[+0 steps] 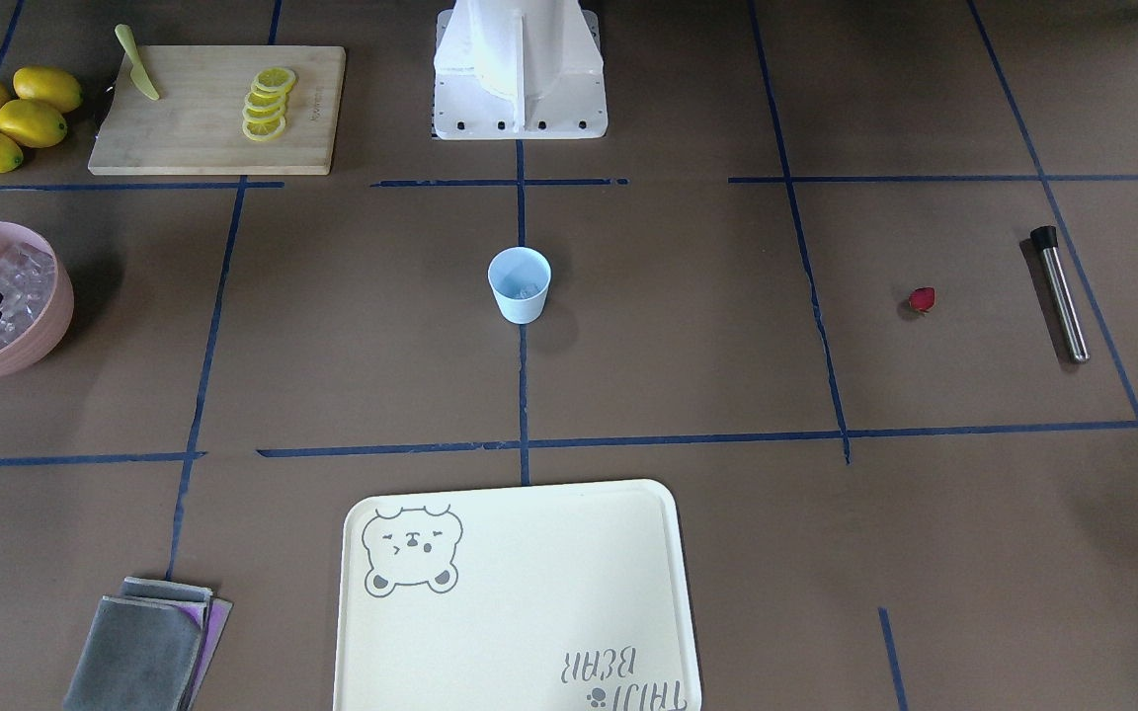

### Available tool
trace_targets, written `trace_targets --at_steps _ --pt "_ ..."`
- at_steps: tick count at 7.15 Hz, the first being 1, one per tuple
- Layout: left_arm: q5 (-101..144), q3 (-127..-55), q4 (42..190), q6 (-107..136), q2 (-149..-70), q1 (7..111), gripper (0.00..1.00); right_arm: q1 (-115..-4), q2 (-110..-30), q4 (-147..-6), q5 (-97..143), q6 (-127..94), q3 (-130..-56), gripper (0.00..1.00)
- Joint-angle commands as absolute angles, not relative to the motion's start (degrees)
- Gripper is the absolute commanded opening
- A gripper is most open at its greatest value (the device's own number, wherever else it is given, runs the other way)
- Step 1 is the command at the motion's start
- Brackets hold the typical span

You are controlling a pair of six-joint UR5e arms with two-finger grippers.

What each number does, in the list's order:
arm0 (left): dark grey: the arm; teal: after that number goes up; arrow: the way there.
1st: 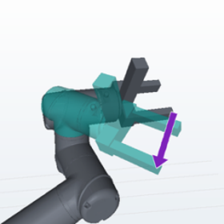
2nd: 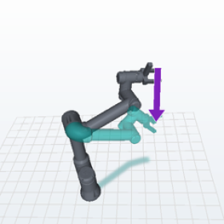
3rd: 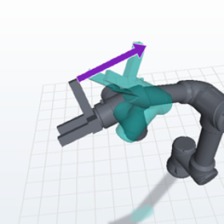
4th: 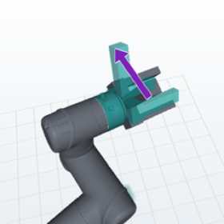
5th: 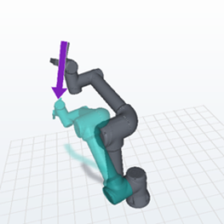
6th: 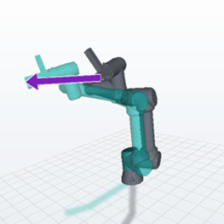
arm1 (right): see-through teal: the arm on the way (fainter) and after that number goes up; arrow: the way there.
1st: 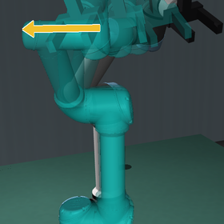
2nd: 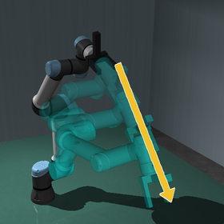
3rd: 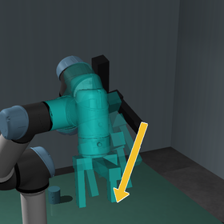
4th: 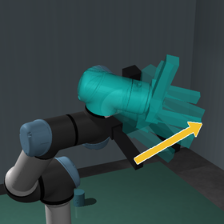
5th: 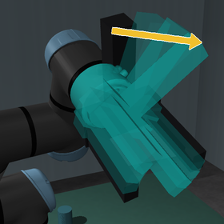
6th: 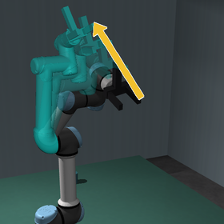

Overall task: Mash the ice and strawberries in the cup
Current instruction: 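Lower the right gripper into the bowl and grasp a third ice cube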

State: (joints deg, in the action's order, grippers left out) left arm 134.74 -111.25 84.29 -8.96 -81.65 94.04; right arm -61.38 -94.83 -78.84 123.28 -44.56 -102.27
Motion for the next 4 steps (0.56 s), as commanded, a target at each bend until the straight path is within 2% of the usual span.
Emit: trace_targets --at_steps 1,3,4 --pt "134.7 -111.3 84.3 -9.0 -81.7 94.0 1.00 -61.3 -94.8 -78.8 123.3 -44.4 -102.5 0.02" --pt "134.7 -111.3 84.3 -9.0 -81.7 94.0 1.00 -61.4 -94.8 -78.7 123.4 -44.3 -103.9 0.00" --pt "134.7 -111.2 84.2 -9.0 -81.7 94.0 1.00 -61.7 -95.4 -79.5 123.4 -44.3 -108.4 0.00"
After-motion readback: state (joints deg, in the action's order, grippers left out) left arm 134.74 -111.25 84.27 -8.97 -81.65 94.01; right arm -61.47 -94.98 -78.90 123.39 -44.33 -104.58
